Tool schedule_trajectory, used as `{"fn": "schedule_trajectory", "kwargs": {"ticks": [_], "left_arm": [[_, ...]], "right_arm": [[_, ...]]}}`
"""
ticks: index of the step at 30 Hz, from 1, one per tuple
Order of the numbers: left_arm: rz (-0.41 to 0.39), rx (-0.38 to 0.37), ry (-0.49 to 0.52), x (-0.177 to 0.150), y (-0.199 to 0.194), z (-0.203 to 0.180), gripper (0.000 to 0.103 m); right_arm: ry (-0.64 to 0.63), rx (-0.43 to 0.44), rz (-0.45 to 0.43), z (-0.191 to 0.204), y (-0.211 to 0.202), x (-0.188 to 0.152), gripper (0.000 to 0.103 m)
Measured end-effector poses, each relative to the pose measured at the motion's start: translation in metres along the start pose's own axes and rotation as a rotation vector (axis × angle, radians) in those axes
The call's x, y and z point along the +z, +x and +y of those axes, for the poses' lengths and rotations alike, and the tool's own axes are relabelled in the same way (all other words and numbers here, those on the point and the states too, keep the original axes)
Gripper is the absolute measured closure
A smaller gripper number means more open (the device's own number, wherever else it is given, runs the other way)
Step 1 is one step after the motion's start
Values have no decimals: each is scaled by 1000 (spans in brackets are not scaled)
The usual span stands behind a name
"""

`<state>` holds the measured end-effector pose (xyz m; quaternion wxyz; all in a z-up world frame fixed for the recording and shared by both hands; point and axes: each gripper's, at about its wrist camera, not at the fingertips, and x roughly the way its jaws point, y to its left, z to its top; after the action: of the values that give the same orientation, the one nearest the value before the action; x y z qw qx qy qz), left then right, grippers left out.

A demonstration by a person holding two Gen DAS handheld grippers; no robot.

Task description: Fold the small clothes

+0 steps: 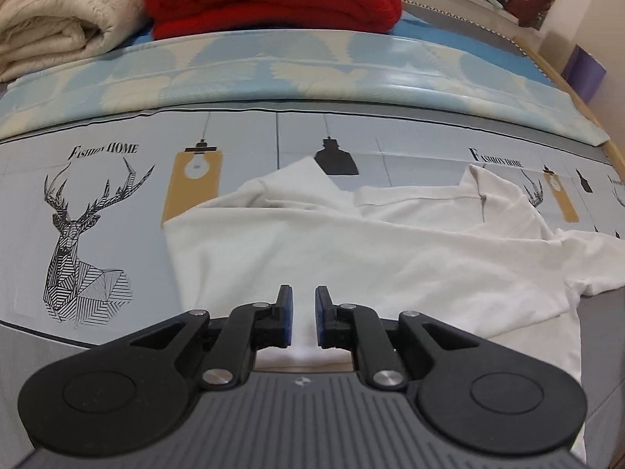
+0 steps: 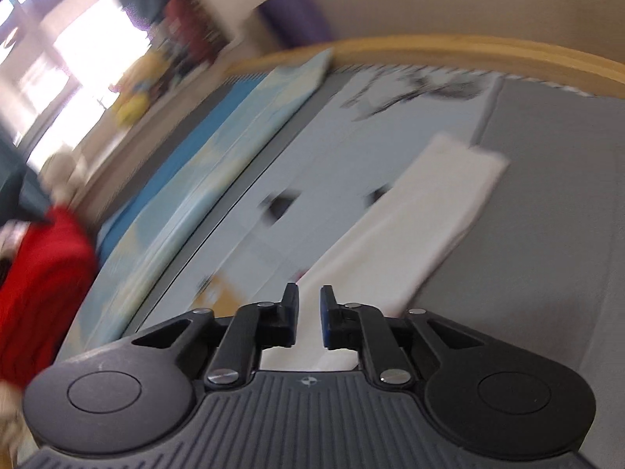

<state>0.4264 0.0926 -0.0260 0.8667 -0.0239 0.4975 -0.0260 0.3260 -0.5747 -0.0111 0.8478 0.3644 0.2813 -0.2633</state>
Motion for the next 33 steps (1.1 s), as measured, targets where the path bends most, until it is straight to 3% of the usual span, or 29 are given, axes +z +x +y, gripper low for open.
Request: {"fn": "schedule_trajectory", "kwargs": {"ticks": [4,6,9,13,20,21,22,23,28,31,33], "left_arm": [[9,7,14,-4,6,1,90],[9,8,18,-5,6,3,90],[6,8,22,-5,5,4,90],[3,5,32,-5,5,4,90],[5,14,47,-5,7,2,90],[3,15,45,-5,7,3,90],[0,15,41,-5,6,5,90],[-2,15,36,-4,5,7,90],[-15,20,-10,0,-3,22,90],[-31,20,-45,4,-10,33,90],[-41,26,-73,7,-14,43,90]], "right_arm": [[89,-42,-54,-56,26,21,88],[138,-77,-64,-81,41,25,76],[225,-81,-56,-113,63,30,74],[282,-89,-56,-133,86,31,72],[314,-29,-114,-142,110,42,73],[312,-30,-124,-142,111,42,77],[314,-40,-129,-142,111,41,95],[320,-50,-138,-141,110,40,99],[153,-92,-233,-87,83,44,99],[-94,-41,-284,-8,51,34,99],[-284,38,-318,57,21,14,99]]}}
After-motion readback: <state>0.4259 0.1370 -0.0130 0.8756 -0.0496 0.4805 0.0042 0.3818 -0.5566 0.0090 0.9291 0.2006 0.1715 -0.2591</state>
